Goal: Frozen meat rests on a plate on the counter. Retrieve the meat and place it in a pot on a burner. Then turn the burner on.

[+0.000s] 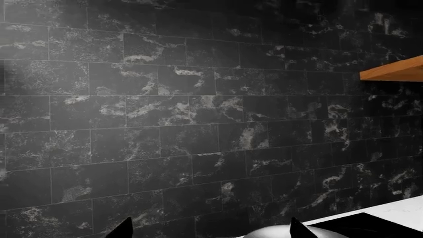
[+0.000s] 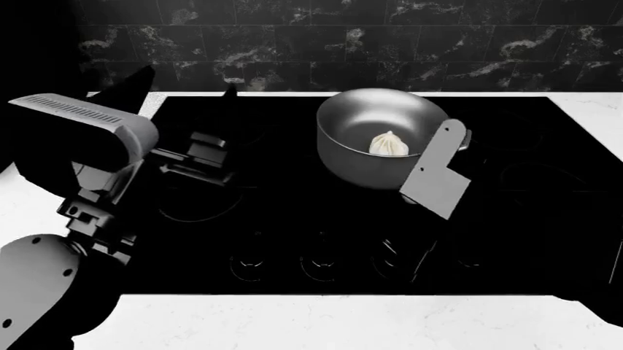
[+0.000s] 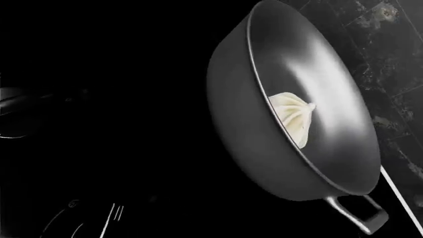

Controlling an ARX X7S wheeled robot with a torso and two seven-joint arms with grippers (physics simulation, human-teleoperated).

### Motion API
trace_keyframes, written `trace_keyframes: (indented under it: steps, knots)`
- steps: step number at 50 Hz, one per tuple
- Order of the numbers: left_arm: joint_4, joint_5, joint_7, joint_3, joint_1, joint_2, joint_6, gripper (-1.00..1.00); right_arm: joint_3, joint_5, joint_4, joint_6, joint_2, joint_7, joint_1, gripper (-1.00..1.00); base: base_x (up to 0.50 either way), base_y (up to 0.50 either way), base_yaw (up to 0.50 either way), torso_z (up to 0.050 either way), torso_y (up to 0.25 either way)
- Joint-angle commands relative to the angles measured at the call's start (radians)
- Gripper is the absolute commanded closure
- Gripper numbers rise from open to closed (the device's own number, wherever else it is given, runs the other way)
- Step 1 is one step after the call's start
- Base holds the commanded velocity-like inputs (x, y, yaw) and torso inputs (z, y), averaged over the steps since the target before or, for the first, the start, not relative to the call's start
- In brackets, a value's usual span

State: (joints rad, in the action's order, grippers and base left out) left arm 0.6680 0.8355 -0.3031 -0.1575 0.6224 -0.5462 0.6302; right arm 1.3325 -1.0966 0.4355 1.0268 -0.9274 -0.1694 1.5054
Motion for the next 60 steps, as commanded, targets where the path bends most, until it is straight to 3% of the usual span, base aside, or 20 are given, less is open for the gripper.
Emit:
trace_keyframes:
  steps: [1, 14, 21, 33, 49, 60]
  knots:
    - [0.046, 0.041, -0.015, 0.043, -0.015, -0.026, -0.002, -1.00, -0.088, -0.115, 0.079, 0.138, -0.033, -0.153, 0.075, -1.00, 0.00, 0.00, 0.00, 0.000, 0.000]
    - [0.094, 0.073, -0.035, 0.070, -0.023, -0.044, -0.002, -1.00, -0.169, -0.355, 0.186, 0.199, -0.051, -0.322, 0.139, -1.00, 0.00, 0.00, 0.00, 0.000, 0.000]
    - [0.100, 0.084, -0.036, 0.072, -0.012, -0.050, 0.001, -1.00, -0.203, -0.572, 0.189, 0.169, -0.077, -0.505, 0.152, -1.00, 0.00, 0.00, 0.00, 0.000, 0.000]
    - [0.125, 0.111, -0.055, 0.079, -0.005, -0.069, 0.020, -1.00, -0.228, -0.876, 0.243, -0.037, -0.160, -0.854, 0.133, -1.00, 0.00, 0.00, 0.00, 0.000, 0.000]
    - [0.168, 0.168, -0.119, 0.140, -0.014, -0.107, 0.035, -1.00, -0.331, -0.844, 0.463, -0.391, -0.338, -0.980, 0.017, -1.00, 0.00, 0.00, 0.00, 0.000, 0.000]
    - [0.213, 0.262, -0.210, 0.219, -0.044, -0.144, 0.048, -1.00, -0.363, -0.836, 0.522, -0.497, -0.368, -1.009, -0.007, -1.00, 0.00, 0.00, 0.00, 0.000, 0.000]
